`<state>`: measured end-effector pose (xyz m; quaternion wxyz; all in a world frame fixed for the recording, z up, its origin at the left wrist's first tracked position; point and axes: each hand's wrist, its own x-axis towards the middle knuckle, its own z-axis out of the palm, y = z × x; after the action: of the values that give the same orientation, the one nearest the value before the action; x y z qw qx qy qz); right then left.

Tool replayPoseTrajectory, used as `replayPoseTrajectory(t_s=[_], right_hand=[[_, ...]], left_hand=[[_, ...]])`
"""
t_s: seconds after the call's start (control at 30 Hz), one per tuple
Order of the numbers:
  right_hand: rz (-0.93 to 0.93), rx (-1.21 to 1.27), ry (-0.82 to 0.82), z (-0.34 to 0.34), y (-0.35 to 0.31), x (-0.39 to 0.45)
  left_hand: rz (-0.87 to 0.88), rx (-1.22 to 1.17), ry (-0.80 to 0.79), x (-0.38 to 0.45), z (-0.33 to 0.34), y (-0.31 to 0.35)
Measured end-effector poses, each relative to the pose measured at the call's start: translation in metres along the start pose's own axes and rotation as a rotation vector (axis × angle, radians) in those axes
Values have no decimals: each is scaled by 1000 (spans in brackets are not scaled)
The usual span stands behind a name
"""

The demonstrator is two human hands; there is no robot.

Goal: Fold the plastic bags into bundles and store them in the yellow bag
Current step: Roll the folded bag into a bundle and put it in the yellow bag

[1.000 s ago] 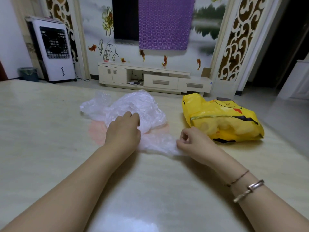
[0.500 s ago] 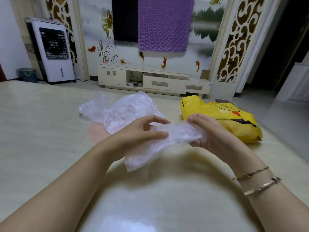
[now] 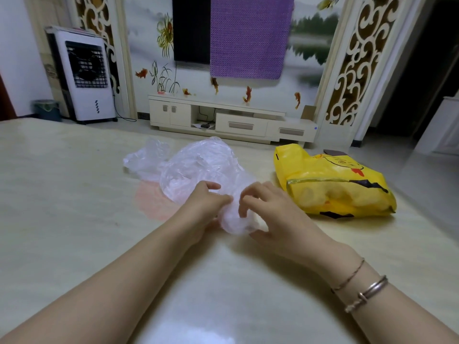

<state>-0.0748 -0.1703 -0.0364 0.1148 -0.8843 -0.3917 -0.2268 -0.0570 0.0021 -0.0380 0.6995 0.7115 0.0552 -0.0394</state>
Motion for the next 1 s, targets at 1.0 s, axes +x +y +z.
replayPoseTrajectory(t_s=[1.0], right_hand=[[553,351,172,16,19,7]], left_hand=[[115,617,-25,5,-3,-3]])
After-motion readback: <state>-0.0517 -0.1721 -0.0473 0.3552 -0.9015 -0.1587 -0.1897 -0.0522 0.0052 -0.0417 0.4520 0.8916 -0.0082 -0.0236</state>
